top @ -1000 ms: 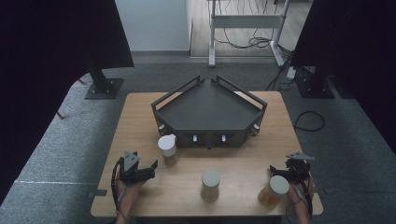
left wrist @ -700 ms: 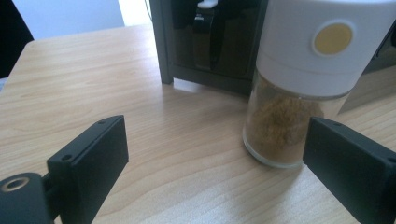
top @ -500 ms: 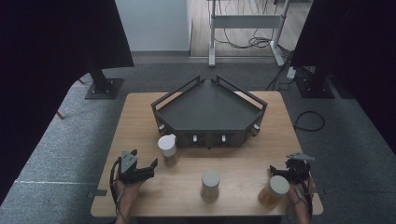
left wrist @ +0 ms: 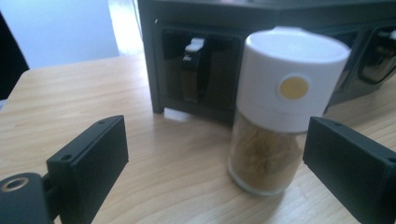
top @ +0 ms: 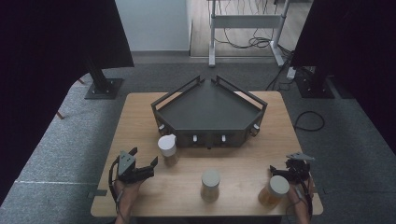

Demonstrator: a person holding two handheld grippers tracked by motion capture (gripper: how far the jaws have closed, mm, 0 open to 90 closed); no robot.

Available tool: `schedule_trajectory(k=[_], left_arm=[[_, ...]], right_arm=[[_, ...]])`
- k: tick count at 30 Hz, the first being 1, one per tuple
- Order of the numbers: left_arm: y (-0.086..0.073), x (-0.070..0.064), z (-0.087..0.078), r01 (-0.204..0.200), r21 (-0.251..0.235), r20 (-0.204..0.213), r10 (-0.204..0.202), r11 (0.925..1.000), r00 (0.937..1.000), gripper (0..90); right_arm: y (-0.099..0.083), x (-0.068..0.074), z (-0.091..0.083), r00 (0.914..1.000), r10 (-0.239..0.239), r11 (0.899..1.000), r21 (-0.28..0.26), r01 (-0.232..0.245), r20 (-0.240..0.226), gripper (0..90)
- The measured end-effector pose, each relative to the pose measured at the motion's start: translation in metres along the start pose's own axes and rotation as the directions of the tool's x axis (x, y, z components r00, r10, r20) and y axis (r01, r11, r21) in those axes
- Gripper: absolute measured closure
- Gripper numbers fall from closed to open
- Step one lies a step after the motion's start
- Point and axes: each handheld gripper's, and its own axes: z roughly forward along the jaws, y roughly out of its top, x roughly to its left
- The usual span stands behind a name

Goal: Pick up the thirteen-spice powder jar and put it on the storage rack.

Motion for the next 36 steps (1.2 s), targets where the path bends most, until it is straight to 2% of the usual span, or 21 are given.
schedule_trajectory(k=[15,23,36], left_arm=[[-0.006,0.005,0.001,-0.021,-0.080,0.068,0.026,0.9966,0.9973,6.5],[-0.006,0.006,0.007,-0.029,-0.081,0.102,0.037,0.9963,0.9941,6.5],[-0.003,0.001,0.022,-0.033,-0.081,0.121,0.043,0.9962,0.9917,6.5]], right_arm=[[0.000,0.000,0.000,1.0000,0.000,1.000,0.000,0.000,0.000,0.4],[0.000,0.000,0.000,1.0000,0.000,1.000,0.000,0.000,0.000,0.3],[0.000,0.000,0.000,1.0000,0.000,1.000,0.000,0.000,0.000,0.3]])
